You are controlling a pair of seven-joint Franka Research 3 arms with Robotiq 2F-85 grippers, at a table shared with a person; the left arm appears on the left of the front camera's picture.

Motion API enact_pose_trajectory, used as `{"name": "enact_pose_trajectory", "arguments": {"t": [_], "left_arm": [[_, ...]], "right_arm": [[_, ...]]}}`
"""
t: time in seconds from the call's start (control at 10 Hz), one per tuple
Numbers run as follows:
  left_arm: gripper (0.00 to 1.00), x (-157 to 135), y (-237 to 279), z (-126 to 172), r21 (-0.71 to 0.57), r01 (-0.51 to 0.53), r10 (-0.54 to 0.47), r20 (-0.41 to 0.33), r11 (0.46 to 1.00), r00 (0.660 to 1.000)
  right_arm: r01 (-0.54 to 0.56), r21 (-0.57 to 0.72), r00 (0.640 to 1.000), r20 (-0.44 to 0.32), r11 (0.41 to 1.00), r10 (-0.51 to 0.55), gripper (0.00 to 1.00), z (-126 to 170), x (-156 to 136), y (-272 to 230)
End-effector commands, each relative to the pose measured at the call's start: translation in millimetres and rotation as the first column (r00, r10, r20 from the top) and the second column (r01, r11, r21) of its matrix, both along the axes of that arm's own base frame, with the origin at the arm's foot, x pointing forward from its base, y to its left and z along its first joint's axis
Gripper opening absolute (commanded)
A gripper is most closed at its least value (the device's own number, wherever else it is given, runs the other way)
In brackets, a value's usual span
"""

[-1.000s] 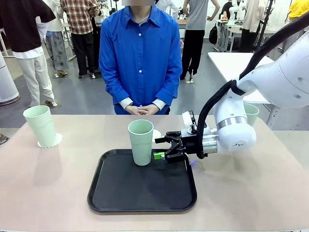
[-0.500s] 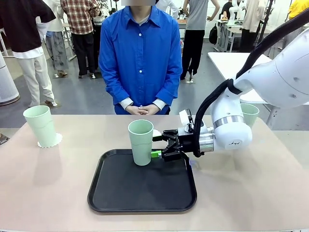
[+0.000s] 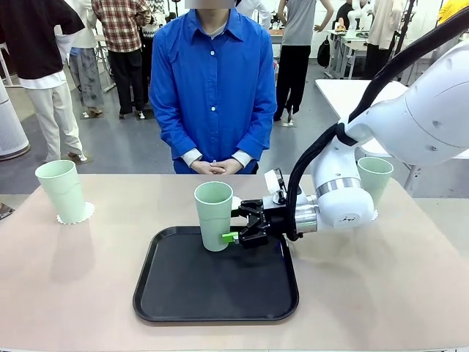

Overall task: Place coasters on the table and set cups on them.
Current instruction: Take one Reusable plastic cup from the Flat Tray and place it on a coaster set by the human.

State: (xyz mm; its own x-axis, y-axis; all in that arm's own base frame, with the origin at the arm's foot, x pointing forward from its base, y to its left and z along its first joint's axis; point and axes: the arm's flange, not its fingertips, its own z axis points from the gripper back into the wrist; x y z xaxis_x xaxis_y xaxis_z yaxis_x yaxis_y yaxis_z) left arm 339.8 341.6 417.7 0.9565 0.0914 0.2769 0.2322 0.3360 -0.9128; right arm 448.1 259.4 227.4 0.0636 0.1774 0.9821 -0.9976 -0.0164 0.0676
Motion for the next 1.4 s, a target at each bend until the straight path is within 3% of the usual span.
{"name": "enact_pose_trajectory", "arguments": {"t": [0.0,0.9,1.0,1.1,1.2,1.3], "left_arm": [[1.0,-3,0,1,-0.001,0.005,-0.005,0.004,1.0,1.0],[1.0,-3,0,1,-0.001,0.005,-0.005,0.004,1.0,1.0],[1.0,-3,0,1,-0.001,0.005,-0.005,0.004,1.0,1.0],[1.0,-3,0,1,-0.001,0.005,-0.005,0.004,1.0,1.0],[1.0,-3,0,1,-0.001,0.005,-0.005,0.004,1.0,1.0],[1.0,-3,0,1,-0.001,0.005,-0.005,0.004,1.0,1.0]], "right_arm": [[0.012,0.015,1.0,0.028,1.0,-0.012,1.0,-5,4,13],[-0.03,0.037,1.0,-0.004,0.999,0.03,1.0,-12,6,51],[-0.04,0.043,0.999,-0.003,0.998,0.041,0.97,-12,5,52],[-0.04,0.05,0.999,-0.006,0.998,0.04,0.4,-12,6,51],[-0.038,0.054,0.999,-0.004,0.998,0.038,0.37,-11,7,49],[-0.037,0.058,0.999,-0.003,0.998,0.037,0.0,-10,7,48]]}}
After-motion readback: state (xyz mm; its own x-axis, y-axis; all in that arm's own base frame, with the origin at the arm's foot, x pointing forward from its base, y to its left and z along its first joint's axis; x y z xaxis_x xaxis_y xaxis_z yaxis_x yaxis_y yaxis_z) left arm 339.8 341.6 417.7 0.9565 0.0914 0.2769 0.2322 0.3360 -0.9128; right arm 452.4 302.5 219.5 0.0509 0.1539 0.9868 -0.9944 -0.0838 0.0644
